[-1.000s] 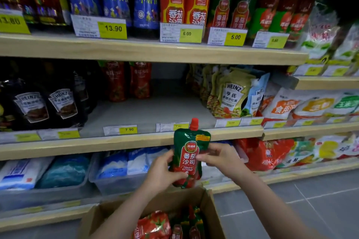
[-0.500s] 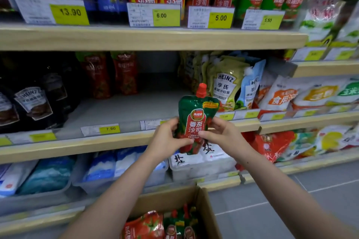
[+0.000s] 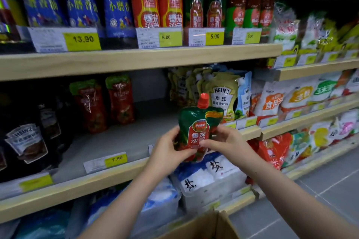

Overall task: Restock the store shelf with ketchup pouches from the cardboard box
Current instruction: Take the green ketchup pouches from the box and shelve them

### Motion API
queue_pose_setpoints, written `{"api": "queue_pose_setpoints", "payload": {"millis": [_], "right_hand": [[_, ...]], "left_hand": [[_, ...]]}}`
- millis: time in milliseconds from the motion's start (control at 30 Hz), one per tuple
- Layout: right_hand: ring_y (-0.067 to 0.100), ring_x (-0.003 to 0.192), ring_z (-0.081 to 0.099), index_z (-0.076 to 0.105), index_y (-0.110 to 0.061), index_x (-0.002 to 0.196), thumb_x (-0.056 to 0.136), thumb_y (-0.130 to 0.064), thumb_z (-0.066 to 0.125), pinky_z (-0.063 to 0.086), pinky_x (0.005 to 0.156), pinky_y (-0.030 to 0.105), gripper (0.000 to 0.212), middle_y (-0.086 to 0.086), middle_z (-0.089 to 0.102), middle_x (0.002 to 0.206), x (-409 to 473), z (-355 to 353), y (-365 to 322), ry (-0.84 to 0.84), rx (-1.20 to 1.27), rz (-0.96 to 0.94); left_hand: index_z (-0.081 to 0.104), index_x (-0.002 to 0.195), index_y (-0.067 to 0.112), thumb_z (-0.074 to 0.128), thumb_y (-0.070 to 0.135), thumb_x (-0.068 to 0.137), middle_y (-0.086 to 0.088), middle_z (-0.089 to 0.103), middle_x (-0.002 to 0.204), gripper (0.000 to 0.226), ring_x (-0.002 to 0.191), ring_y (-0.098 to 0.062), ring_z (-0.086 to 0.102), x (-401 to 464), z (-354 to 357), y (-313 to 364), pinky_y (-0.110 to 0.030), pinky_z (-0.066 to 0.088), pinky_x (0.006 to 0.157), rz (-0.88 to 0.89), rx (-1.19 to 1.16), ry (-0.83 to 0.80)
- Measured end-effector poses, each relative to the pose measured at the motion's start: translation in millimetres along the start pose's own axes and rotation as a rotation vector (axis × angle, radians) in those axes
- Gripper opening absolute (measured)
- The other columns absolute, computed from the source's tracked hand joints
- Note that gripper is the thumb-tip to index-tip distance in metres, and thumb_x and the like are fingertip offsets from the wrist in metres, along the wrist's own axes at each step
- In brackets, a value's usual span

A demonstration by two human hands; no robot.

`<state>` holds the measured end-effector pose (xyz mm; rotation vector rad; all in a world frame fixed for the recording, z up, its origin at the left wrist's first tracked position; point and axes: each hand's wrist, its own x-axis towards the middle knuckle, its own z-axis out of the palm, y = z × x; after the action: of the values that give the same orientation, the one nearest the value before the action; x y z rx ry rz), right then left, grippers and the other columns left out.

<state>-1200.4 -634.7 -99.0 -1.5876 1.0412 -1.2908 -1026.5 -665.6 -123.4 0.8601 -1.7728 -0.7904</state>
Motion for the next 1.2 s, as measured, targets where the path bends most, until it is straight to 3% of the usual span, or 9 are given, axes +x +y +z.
{"api": "queue_pose_setpoints", "payload": {"millis": [267,433,600,733,833,967,1067,1133,1200], "right_hand": [[0.0,0.081,0.067,0.066,-0.016,0.09,0.076,0.0,0.068,0.052,0.071,0.013,0.021,-0.007,0.07,0.089,27.9,-9.4,-23.6,0.096,-0.059,-0.133],[0.002,0.083,0.066,0.065,0.0,0.099,0.079,0.001,0.065,0.053,0.073,0.015,0.021,0.002,0.07,0.093,58.2,-11.0,-3.0,0.076,-0.06,-0.125],[0.001,0.084,0.065,0.063,-0.014,0.106,0.082,-0.007,0.064,0.053,0.074,0.013,0.025,-0.001,0.069,0.098,97.0,-13.8,22.6,0.009,-0.11,-0.042],[0.02,0.108,0.061,0.049,-0.004,0.129,0.084,-0.016,0.064,0.051,0.095,0.038,0.049,0.013,0.062,0.121,123.2,-16.2,45.6,0.065,-0.062,0.083],[0.023,0.104,0.063,0.046,-0.007,0.132,0.083,-0.02,0.065,0.051,0.094,0.041,0.054,0.014,0.063,0.118,131.9,-19.5,50.7,0.058,-0.065,0.139],[0.018,0.11,0.057,0.047,-0.009,0.126,0.083,-0.021,0.066,0.048,0.097,0.04,0.049,0.005,0.06,0.119,122.6,-21.2,46.8,0.071,-0.164,0.077],[0.01,0.109,0.053,0.045,-0.026,0.115,0.081,-0.019,0.067,0.045,0.095,0.03,0.041,-0.01,0.053,0.115,103.4,-31.0,44.9,0.064,-0.274,-0.07],[0.008,0.108,0.053,0.048,-0.031,0.106,0.084,-0.016,0.063,0.046,0.095,0.03,0.03,-0.012,0.055,0.112,91.9,-39.6,45.5,-0.013,-0.425,-0.143],[0.008,0.109,0.053,0.057,-0.028,0.105,0.087,-0.013,0.057,0.043,0.094,0.024,0.023,-0.009,0.057,0.114,89.6,-43.6,47.5,-0.086,-0.623,-0.184]], "left_hand": [[0.059,0.1,0.048,0.079,0.028,0.064,0.025,0.068,0.1,0.046,0.094,0.004,0.063,43.7,-7.3,14.1,-0.011,0.049,0.077,0.167,0.025,0.046],[0.059,0.093,0.053,0.079,0.016,0.066,0.033,0.066,0.093,0.05,0.091,0.012,0.06,58.2,-4.1,-2.6,-0.002,0.043,0.071,0.131,0.079,0.157],[0.06,0.097,0.037,0.08,0.024,0.067,0.024,0.063,0.086,0.039,0.085,0.005,0.059,77.7,-1.4,-26.3,-0.01,0.042,0.067,-0.093,0.213,0.183],[0.06,0.11,0.013,0.078,0.021,0.071,-0.001,0.062,0.105,0.043,0.093,-0.013,0.058,96.5,0.5,-44.4,-0.017,0.045,0.07,-0.347,0.137,0.183],[0.059,0.102,0.011,0.077,0.014,0.073,-0.013,0.065,0.108,0.034,0.094,-0.021,0.062,97.9,-0.9,-50.1,-0.024,0.05,0.075,-0.461,0.074,0.168],[0.054,0.106,0.014,0.077,0.009,0.072,-0.01,0.062,0.111,0.041,0.098,-0.021,0.061,91.2,2.0,-39.7,-0.032,0.053,0.085,-0.442,0.107,0.171],[0.044,0.089,0.027,0.077,0.011,0.071,-0.002,0.061,0.104,0.04,0.095,-0.013,0.063,78.2,-1.5,-32.7,-0.031,0.055,0.079,-0.319,0.169,0.26],[0.048,0.082,0.027,0.074,0.014,0.075,0.001,0.063,0.102,0.031,0.094,-0.009,0.063,69.1,-6.0,-31.8,-0.032,0.056,0.079,-0.192,0.303,0.204],[0.061,0.09,0.026,0.069,0.017,0.08,0.0,0.062,0.117,0.016,0.11,-0.01,0.056,66.4,-8.8,-31.0,-0.035,0.049,0.095,-0.144,0.485,0.056]]}}
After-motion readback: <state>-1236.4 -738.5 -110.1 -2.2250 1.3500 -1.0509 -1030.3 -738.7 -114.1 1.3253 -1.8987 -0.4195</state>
